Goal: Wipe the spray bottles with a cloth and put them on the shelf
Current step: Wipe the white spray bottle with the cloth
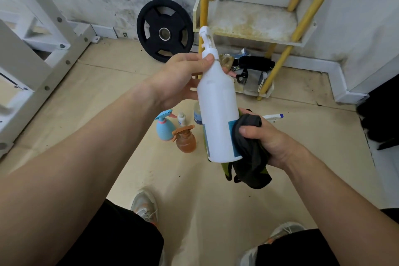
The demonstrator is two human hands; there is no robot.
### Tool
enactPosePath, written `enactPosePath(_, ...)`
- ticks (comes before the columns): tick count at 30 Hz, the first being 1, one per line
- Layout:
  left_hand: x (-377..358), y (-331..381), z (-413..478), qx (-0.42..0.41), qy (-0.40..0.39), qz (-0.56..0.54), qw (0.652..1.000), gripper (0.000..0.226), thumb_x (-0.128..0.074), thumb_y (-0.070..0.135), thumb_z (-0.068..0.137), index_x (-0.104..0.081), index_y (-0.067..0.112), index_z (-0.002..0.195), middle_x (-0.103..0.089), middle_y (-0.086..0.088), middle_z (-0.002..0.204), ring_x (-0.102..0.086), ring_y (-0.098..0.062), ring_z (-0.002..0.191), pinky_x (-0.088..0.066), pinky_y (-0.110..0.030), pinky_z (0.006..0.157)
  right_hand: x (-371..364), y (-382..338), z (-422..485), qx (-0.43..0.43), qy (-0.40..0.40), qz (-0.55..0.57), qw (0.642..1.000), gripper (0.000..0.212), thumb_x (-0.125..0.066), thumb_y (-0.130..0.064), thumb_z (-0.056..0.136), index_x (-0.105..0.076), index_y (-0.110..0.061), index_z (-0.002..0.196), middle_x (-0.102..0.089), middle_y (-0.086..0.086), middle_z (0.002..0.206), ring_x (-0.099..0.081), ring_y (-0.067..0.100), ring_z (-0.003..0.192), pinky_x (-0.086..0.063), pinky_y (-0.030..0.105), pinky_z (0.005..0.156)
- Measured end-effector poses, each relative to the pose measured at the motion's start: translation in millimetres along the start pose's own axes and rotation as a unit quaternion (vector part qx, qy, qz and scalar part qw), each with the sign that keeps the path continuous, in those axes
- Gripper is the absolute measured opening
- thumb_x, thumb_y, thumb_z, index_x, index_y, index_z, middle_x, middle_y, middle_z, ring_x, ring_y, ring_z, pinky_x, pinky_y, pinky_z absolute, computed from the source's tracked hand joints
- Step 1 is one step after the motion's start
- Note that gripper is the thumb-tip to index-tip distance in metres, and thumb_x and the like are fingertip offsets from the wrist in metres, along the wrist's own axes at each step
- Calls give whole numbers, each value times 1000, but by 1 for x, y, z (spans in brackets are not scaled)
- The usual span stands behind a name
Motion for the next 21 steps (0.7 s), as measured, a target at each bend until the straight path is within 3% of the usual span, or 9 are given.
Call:
enactPosePath(4,9,-1,-1,13,50,2,999,23,-59,32,101,-71,12,100,-75,-12,109,-72,-28,91,-61,-38,71,7,-7,-1,17,65,1,998,46,-74,-25,68,-69,-19,113,-77,4,103,-73,21,95,-60,30,74)
enactPosePath(9,5,-20,-7,51,124,-18,991,24,-65,30,97,-68,12,114,-76,-5,94,-73,-15,70,-57,-29,54,8,-34,1,103,180,-183,961,44,-76,-36,80,-65,-35,123,-72,-8,114,-69,12,106,-59,36,90)
enactPosePath(11,0,-30,-7,53,149,-2,987,26,-67,31,96,-69,12,113,-75,-8,98,-72,-18,72,-55,-27,51,6,-45,-1,127,235,-246,932,45,-79,-41,82,-60,-43,123,-68,-15,115,-65,6,107,-57,37,94)
enactPosePath(15,-15,-51,-10,76,179,-12,981,28,-74,33,89,-65,15,107,-72,-13,101,-70,-27,77,-60,-38,59,-2,-73,-6,172,314,-411,838,56,-73,-52,80,-55,-39,131,-61,-11,124,-60,13,112,-53,43,94)
enactPosePath(19,-17,-56,-12,96,186,-66,976,28,-78,31,87,-62,12,100,-72,-20,107,-70,-34,80,-60,-59,66,-19,-79,-9,195,313,-522,769,74,-75,-46,80,-45,-35,146,-49,-6,134,-58,21,114,-54,43,87)
enactPosePath(21,-6,-53,-10,98,198,-89,971,33,-78,30,87,-62,9,106,-73,-18,106,-69,-30,78,-60,-53,61,-26,-66,-11,196,302,-566,742,89,-81,-47,73,-39,-33,150,-44,-3,140,-58,26,116,-54,40,86)
Point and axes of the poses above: each hand's wrist, its own z-axis towards the middle knuckle, its own x-axis out of the back of the hand, y = z × x, the point moved 10 cm from there along z, towards the middle knuckle
